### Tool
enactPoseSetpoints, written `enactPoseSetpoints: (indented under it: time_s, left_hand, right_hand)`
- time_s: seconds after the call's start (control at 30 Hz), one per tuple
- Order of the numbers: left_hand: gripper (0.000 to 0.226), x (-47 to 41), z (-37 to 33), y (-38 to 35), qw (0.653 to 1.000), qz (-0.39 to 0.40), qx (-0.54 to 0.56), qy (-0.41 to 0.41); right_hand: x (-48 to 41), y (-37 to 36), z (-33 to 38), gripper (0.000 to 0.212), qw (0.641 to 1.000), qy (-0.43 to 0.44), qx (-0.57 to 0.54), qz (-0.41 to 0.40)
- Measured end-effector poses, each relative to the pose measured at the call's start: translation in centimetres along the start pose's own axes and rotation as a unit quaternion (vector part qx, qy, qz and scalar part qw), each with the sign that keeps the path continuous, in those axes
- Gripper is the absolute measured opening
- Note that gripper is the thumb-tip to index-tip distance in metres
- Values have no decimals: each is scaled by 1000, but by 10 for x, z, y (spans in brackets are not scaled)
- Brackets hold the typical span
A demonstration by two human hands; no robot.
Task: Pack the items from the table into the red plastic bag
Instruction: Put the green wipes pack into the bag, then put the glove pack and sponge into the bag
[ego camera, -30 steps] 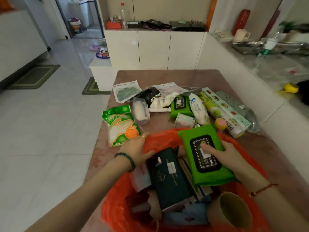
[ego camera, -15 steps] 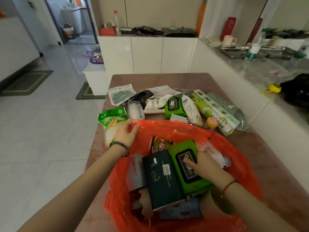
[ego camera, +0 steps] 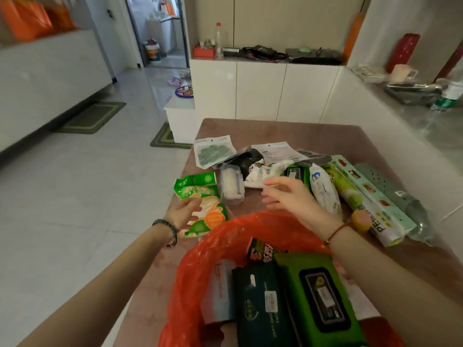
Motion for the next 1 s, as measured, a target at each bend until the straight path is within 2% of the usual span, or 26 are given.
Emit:
enactPoseSetpoints:
  time_s: [0.07, 0.17, 0.27, 0.3, 0.37, 0.5, 0.6, 0.77, 0.83, 0.87, 0.93, 1.0]
  left_hand:
    - [43, -17, 10, 12, 997, -63, 36, 27]
    - [46, -43, 27, 20, 984, -130, 111, 44]
    - [69, -61, 49, 21, 975, -168, 106, 105]
    - [72, -68, 59, 21, 972, -174, 101, 123]
    - [72, -79, 74, 18, 970, -170, 92, 148]
    - [70, -90, 93, 16, 972, -148, 67, 173]
    - [53, -90, 95, 18, 964, -139, 160, 159]
    - [52, -81, 83, 20, 955, -98, 266, 90]
    - [45, -77, 79, 18, 943, -70, 317, 72]
    - [41, -74, 79, 17, 938, -63, 334, 72]
    - [49, -70, 87, 11, 919, -46, 381, 96]
    - [54, -60, 89, 1, 924, -29, 363, 116]
  right_hand:
    - [-30, -37, -11, 40, 990, -87, -86, 64]
    - [-65, -86, -45, 54, 974, -191, -32, 119]
    - [-93, -122, -91, 78, 956, -256, -16, 142]
    - [-98, -126, -98, 73, 956, -261, -5, 135]
    - [-110, -126, -110, 52, 962, -243, 67, 102]
    - [-115, -134, -127, 58, 964, -232, 89, 99]
    - [-118, -141, -132, 50, 967, -225, 29, 115]
    - [-110, -148, -126, 39, 969, -214, -76, 95]
    - [-110, -148, -119, 31, 973, -186, -101, 88]
    - [-111, -145, -114, 25, 978, -166, -100, 82]
    - [-110, -138, -105, 20, 985, -128, -99, 67]
    - [-108, -131, -99, 18, 986, -103, -119, 50]
Point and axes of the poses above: each hand's wrist, its own x-axis away from the middle knuckle, its own y-axis out of the back of the hand, z = x × y, the point moved 8 cm from there along -x, towards the middle knuckle, and after that the axes turned 6 degrees about -x, right-handed, at the moved point
